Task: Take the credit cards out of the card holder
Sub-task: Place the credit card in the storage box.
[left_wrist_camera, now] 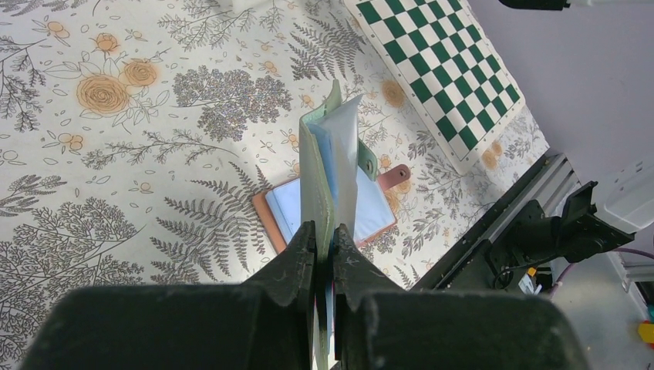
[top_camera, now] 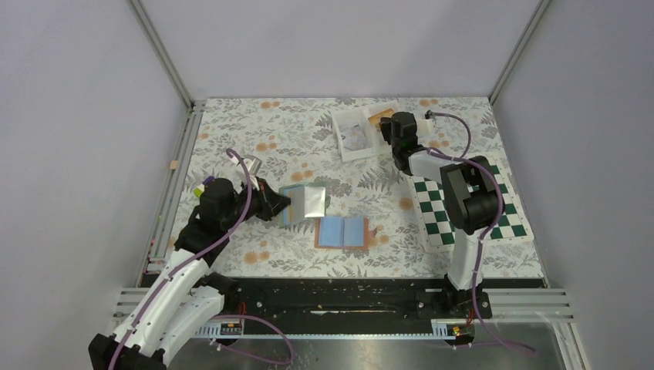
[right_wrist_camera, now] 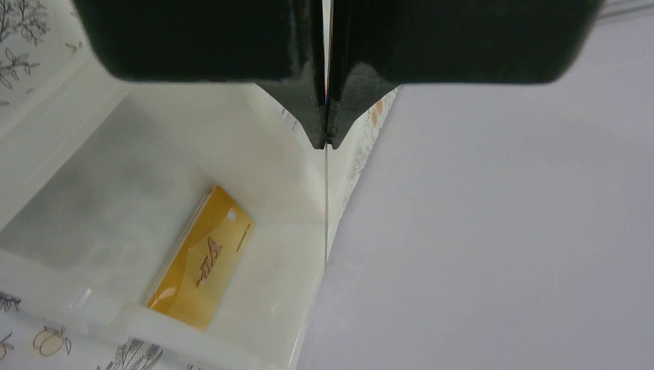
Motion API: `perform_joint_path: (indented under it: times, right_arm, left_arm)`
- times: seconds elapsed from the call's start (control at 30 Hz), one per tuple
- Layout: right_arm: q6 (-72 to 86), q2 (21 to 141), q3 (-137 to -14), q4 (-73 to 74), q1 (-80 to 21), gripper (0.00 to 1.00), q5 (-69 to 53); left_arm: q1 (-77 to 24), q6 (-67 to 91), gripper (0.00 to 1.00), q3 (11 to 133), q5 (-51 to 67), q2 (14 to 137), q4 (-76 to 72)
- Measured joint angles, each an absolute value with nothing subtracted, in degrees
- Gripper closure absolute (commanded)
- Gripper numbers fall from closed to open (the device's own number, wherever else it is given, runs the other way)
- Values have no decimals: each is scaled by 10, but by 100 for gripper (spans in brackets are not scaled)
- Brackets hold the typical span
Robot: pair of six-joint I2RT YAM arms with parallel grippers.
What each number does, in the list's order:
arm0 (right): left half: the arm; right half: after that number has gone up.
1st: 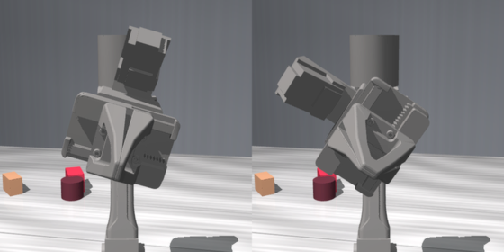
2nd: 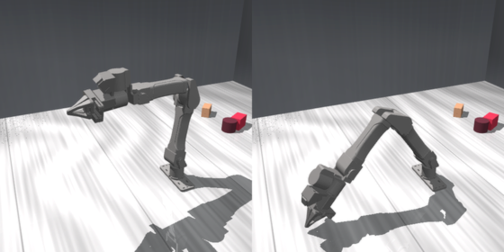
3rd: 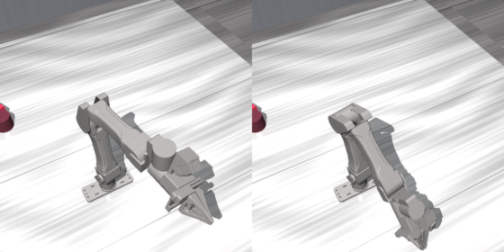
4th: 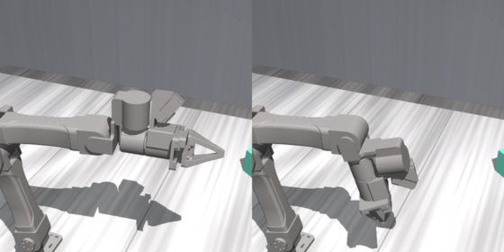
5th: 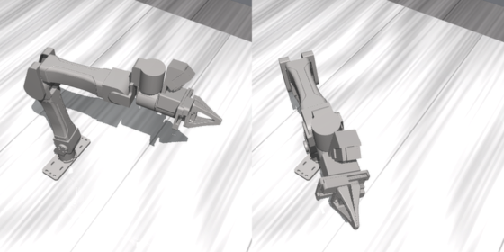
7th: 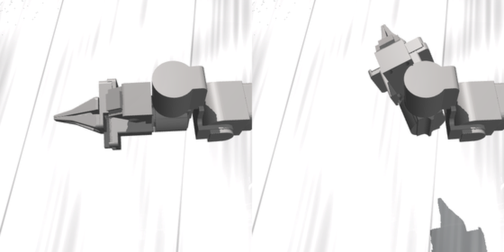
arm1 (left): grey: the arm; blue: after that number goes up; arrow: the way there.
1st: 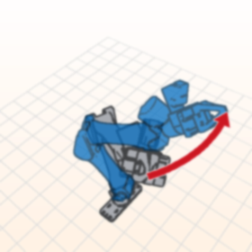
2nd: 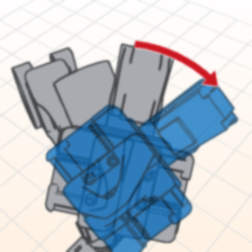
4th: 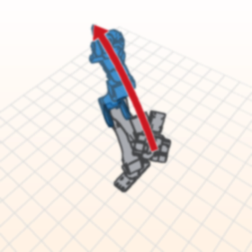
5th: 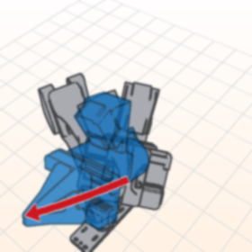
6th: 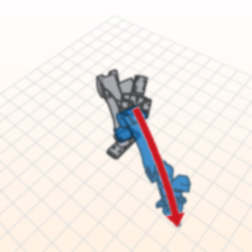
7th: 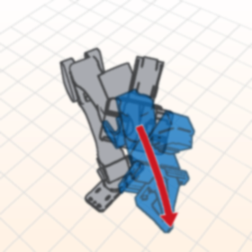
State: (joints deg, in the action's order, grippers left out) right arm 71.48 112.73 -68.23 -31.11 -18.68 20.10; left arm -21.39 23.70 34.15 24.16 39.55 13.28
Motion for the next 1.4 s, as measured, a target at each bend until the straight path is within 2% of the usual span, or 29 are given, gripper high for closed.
perform_joint_path:
  times: [0.77,1.23,1.4]
  right_arm:
    - [808,1256,-792,-274,-164,100,218]
    - [853,1324,-937,-117,-160,99,214]
    - [864,1337,-964,-70,-159,86,214]
  left_arm:
    - [-221,226,100,342,241,430,135]
    - [-221,224,100,342,241,446,136]
    - [-221,224,100,342,241,451,136]
